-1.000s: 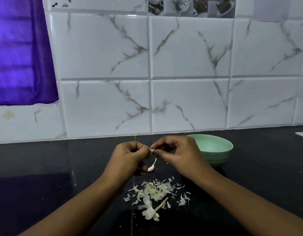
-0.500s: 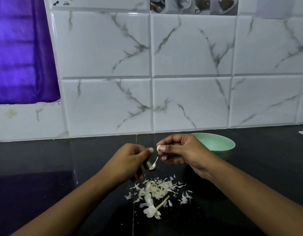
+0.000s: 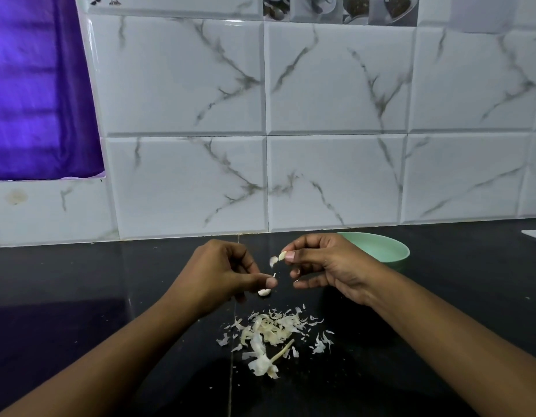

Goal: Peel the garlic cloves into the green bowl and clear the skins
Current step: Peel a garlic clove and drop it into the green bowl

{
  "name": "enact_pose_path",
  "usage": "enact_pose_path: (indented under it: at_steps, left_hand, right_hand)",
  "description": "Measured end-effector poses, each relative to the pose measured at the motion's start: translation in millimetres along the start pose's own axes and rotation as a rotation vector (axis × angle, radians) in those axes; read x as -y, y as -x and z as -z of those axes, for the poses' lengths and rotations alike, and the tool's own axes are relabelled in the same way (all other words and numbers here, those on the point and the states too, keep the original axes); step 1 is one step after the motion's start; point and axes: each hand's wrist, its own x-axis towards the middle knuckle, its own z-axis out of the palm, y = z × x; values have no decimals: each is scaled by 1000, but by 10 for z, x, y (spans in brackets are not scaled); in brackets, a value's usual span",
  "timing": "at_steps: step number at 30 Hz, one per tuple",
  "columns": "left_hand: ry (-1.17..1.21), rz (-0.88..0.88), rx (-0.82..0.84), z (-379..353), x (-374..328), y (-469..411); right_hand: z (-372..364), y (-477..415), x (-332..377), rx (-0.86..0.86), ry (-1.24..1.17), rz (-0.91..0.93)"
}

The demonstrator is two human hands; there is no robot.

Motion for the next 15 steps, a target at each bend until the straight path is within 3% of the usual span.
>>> enact_pose_path:
  at_steps: [5, 9, 15]
  left_hand:
    - [-80, -35, 22, -14, 33, -16]
    - [-177, -26, -62, -1, 52, -22]
    - [-203, -172, -143, -73, 40, 25]
  right_hand:
    - [-10, 9, 0, -1, 2, -2]
    - [2, 21, 8, -2, 2, -12]
    - [-38, 40, -2, 41, 9, -13]
